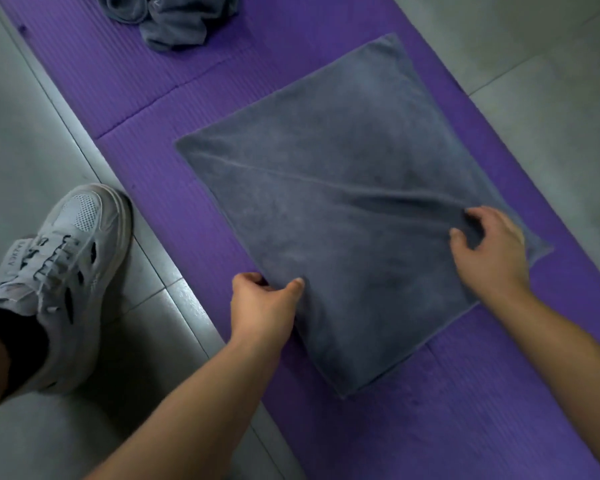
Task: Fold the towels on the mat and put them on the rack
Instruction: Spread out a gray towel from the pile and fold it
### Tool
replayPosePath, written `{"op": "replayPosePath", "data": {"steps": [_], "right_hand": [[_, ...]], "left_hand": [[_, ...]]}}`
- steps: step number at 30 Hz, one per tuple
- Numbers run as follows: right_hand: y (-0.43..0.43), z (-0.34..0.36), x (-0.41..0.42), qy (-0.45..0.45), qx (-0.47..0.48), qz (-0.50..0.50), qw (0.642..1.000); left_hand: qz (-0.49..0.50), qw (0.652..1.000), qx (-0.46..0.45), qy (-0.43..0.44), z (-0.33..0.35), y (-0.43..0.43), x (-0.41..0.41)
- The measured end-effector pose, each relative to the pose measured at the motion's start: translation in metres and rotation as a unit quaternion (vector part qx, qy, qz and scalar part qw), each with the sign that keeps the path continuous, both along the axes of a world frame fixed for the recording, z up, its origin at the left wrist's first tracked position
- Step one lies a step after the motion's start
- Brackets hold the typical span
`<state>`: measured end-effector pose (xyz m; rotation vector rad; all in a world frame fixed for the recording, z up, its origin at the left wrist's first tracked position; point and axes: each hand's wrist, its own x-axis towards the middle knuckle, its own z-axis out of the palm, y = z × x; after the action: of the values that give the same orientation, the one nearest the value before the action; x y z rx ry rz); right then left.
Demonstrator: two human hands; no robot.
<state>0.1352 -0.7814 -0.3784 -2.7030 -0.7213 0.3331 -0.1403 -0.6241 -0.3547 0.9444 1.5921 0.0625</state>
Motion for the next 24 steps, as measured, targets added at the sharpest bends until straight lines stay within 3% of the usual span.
{"op": "replayPosePath", "data": {"steps": [5, 8, 14, 24], "right_hand": [[-0.065, 0.008, -0.004, 0.008, -0.043, -0.102, 0.994], [-0.076, 0.007, 0.000, 0.028, 0.001, -0.156, 0.987], [-0.068, 0.008, 0.024, 0.117, 0.115, -0.367, 0.916], [-0.063, 0.009, 0.025, 0.173, 0.155, -0.390, 0.891]], "left_hand": [[0.001, 1.000, -0.015, 0.019, 0.001, -0.043, 0.004], [0.033, 0.999, -0.007, 0.029, -0.001, -0.058, 0.007], [0.077, 0.996, 0.021, 0.026, -0.002, -0.069, 0.018], [0.069, 0.998, 0.007, 0.011, 0.008, -0.074, 0.017]]}}
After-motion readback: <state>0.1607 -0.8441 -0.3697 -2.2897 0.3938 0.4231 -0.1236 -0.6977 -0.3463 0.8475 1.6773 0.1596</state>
